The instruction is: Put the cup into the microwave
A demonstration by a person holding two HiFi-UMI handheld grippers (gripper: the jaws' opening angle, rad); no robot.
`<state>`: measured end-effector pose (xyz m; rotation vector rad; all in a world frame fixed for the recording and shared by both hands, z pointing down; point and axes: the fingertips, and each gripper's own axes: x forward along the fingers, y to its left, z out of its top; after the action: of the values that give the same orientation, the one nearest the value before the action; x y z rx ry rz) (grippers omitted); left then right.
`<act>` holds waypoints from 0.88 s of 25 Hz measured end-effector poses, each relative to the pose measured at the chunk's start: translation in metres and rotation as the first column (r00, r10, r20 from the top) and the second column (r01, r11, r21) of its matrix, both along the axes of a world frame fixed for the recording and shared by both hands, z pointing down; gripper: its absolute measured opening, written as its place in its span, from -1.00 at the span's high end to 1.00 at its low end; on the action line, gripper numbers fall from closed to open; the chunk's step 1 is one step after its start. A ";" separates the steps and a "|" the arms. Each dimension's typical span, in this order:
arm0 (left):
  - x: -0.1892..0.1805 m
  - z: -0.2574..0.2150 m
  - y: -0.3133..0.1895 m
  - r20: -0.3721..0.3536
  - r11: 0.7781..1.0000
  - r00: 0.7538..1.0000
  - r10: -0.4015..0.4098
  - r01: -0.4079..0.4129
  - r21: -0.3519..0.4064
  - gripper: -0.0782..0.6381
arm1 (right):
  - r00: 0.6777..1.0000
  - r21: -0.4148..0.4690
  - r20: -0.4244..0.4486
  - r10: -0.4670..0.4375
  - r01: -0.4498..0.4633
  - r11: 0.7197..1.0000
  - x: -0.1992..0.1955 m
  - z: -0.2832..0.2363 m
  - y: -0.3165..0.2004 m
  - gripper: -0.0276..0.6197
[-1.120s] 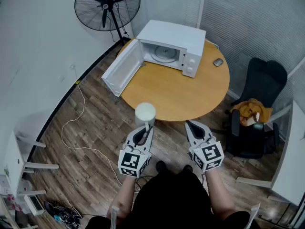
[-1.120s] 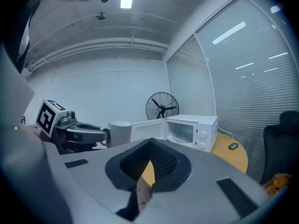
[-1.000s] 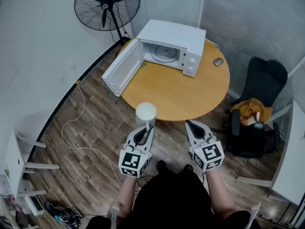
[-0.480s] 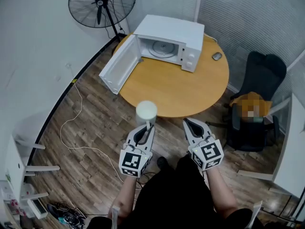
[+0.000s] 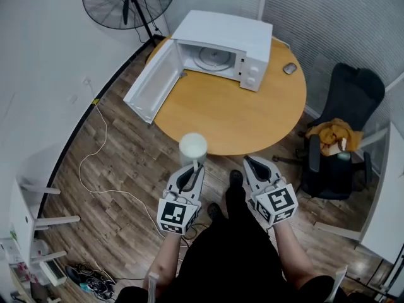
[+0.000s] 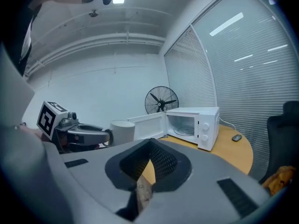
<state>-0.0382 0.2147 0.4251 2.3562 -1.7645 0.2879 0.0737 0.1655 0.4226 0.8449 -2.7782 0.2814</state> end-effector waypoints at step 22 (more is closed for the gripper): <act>-0.022 -0.020 -0.165 -0.019 0.993 0.994 -0.104 0.104 0.051 0.70 | 0.988 -0.026 0.087 -0.128 0.131 0.991 -0.036 -0.007 -0.182 0.89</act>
<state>-0.0599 0.0496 0.4054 2.2841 -1.9016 0.2101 0.0376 -0.0161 0.4154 0.6557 -2.8837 0.3452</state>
